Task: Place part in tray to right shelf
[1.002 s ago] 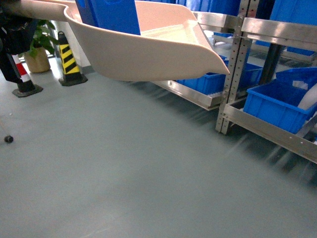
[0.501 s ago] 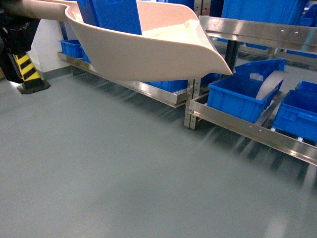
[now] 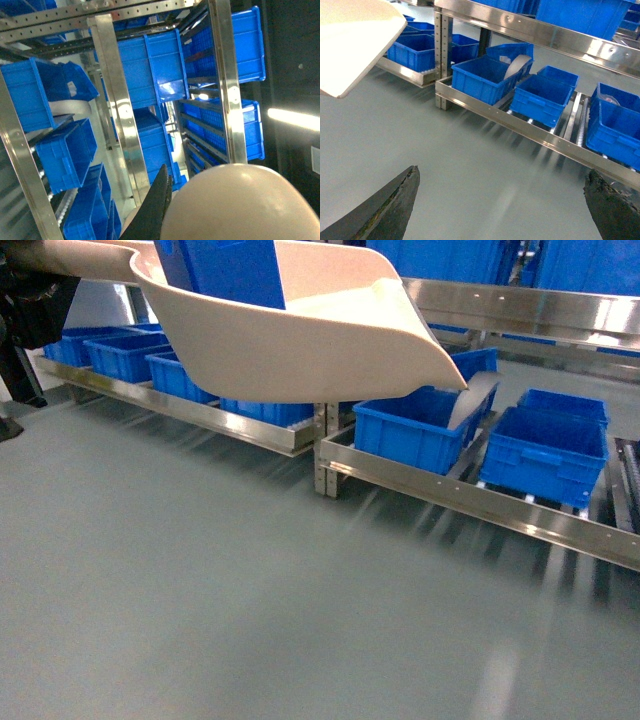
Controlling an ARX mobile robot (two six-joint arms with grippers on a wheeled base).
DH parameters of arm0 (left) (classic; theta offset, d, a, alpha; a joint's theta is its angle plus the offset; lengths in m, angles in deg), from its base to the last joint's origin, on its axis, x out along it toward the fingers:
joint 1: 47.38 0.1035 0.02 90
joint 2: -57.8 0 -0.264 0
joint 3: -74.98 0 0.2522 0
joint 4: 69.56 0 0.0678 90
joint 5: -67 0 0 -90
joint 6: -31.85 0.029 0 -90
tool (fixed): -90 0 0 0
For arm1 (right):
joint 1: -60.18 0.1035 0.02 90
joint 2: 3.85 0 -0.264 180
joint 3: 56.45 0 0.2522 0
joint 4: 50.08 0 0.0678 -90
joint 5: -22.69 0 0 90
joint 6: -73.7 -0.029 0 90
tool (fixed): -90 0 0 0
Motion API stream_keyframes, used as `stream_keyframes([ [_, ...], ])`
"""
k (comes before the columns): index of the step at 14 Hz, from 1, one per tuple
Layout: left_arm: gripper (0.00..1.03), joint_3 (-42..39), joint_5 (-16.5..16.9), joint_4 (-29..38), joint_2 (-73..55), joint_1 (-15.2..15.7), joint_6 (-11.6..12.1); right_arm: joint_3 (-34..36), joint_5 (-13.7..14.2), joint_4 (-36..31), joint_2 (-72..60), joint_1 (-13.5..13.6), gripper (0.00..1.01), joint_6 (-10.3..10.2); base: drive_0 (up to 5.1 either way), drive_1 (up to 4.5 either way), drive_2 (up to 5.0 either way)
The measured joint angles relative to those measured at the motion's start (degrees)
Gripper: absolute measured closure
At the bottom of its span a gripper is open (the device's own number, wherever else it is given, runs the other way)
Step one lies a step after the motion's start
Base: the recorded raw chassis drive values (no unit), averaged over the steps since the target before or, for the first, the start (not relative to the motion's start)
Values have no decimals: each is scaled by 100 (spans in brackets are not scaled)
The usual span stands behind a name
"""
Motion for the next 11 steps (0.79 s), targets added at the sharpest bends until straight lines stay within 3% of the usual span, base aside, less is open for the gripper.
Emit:
stream_keyframes([
  [11, 89, 0, -2, -2, 0, 0, 2, 0, 0, 2, 0, 0, 3, 0, -163, -163, -163],
])
